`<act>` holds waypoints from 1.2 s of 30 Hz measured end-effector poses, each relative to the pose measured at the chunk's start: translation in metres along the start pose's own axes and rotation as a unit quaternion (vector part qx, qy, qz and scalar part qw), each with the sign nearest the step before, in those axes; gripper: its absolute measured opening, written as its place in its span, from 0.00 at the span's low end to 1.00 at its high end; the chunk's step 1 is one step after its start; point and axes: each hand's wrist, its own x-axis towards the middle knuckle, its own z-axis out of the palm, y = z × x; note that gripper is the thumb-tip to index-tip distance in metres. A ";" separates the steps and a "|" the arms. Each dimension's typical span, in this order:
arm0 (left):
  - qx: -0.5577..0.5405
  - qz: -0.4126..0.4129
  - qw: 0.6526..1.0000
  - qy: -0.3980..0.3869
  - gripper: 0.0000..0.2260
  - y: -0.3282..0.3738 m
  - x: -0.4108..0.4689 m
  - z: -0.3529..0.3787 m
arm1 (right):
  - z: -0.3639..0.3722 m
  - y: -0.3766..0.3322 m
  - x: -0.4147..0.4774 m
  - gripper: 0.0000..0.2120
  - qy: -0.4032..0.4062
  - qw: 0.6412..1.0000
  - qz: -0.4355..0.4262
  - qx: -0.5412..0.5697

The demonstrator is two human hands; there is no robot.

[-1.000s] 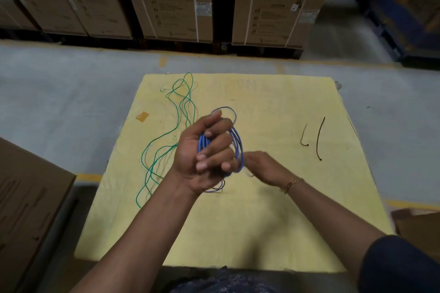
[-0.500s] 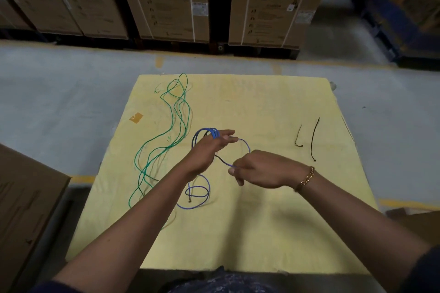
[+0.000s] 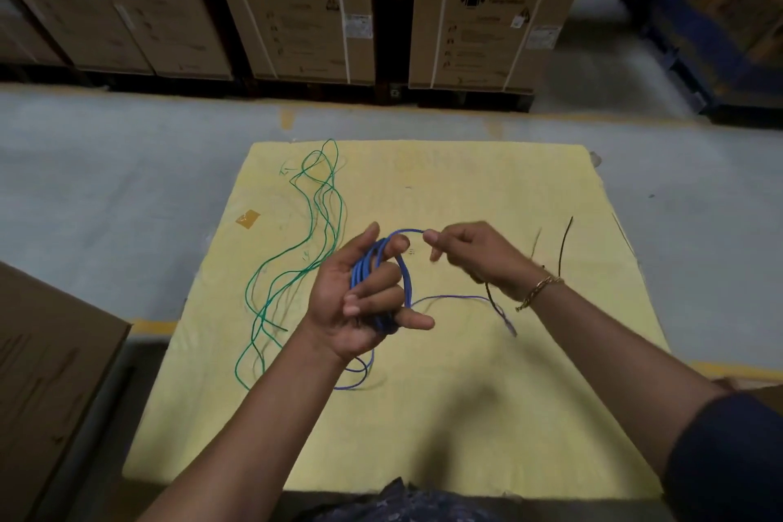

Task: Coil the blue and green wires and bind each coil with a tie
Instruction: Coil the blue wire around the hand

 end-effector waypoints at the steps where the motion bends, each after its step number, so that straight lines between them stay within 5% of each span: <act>1: -0.011 0.019 1.000 -0.021 0.20 0.003 -0.001 0.002 | 0.010 0.010 -0.002 0.25 -0.001 1.000 0.013 -0.013; 5: -0.033 0.088 0.995 -0.023 0.25 0.023 -0.005 -0.001 | 0.050 0.050 -0.020 0.25 -0.090 0.974 0.038 -0.203; 8: -0.007 0.127 0.990 0.064 0.21 0.036 -0.004 -0.011 | 0.072 0.058 -0.039 0.18 -0.180 0.887 0.026 -0.425; 11: 0.074 0.146 0.973 0.160 0.23 0.039 -0.001 -0.024 | 0.080 0.034 -0.052 0.18 -0.203 0.856 -0.008 -0.476; 19: 0.160 0.046 0.950 0.265 0.23 0.021 -0.006 -0.053 | 0.031 -0.058 -0.049 0.10 -0.204 0.878 -0.141 -0.410; 23: 0.166 -0.035 0.960 0.221 0.22 -0.007 -0.006 -0.045 | 0.008 -0.079 -0.026 0.03 -0.210 0.900 -0.180 -0.337; 29: 0.046 -0.042 0.996 0.066 0.25 -0.018 -0.010 -0.042 | 0.006 -0.034 0.016 0.12 -0.079 0.983 -0.101 -0.134; 36: -0.037 0.042 0.998 0.011 0.25 -0.006 -0.007 -0.040 | 0.067 0.028 -0.005 0.23 -0.055 0.998 0.003 -0.028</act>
